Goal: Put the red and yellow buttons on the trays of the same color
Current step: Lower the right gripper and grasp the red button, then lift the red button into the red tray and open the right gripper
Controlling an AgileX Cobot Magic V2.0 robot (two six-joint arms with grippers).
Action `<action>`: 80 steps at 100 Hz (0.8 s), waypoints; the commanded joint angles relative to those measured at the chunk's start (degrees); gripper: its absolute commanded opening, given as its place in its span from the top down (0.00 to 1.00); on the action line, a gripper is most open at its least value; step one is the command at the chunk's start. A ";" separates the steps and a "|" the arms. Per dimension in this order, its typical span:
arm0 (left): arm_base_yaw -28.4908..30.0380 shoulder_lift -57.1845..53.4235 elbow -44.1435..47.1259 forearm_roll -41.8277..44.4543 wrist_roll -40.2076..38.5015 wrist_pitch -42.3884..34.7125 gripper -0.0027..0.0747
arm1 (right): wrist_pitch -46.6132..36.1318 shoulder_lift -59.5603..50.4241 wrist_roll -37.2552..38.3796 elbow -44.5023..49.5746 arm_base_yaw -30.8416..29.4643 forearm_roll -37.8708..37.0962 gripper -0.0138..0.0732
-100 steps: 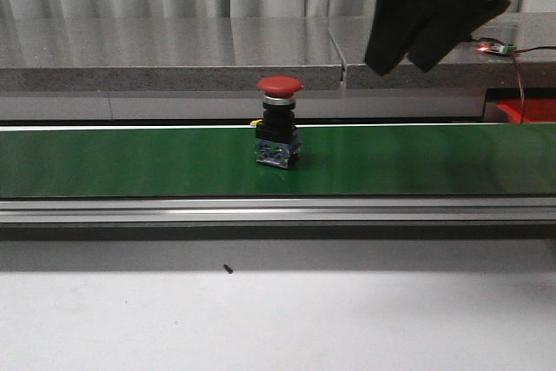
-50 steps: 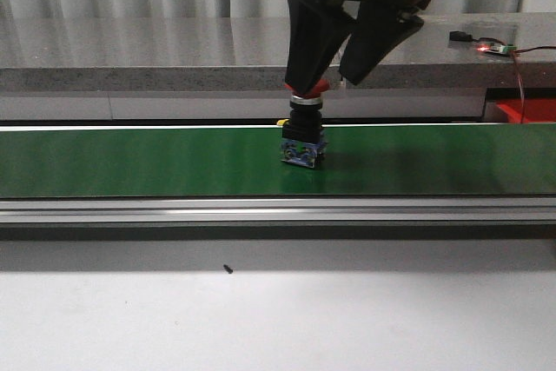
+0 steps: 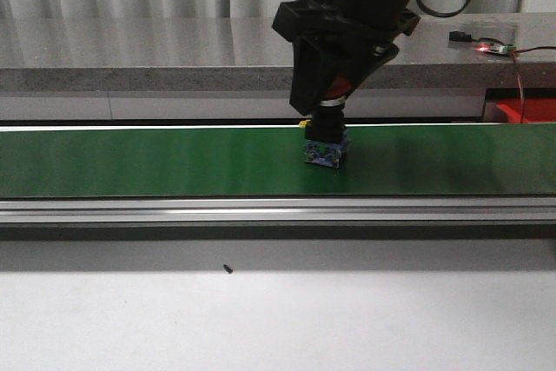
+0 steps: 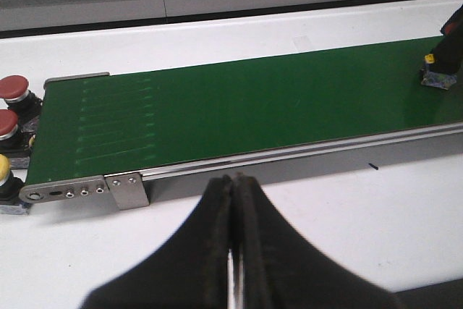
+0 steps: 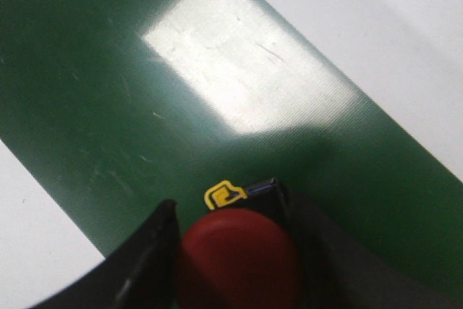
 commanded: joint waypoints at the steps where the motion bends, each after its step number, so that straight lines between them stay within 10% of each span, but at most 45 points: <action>1: -0.52 0.64 -1.49 -0.60 0.10 -3.89 0.99 | -1.36 -2.66 -0.71 -2.00 -0.14 0.38 0.52; 38: -0.52 0.64 -1.49 -0.60 0.10 -3.89 0.99 | -3.44 -8.56 -0.53 -2.00 -3.63 0.32 0.52; 80: -0.52 0.64 -1.49 -0.60 0.10 -3.89 0.99 | -1.13 -12.50 5.02 -1.96 -24.97 0.32 0.52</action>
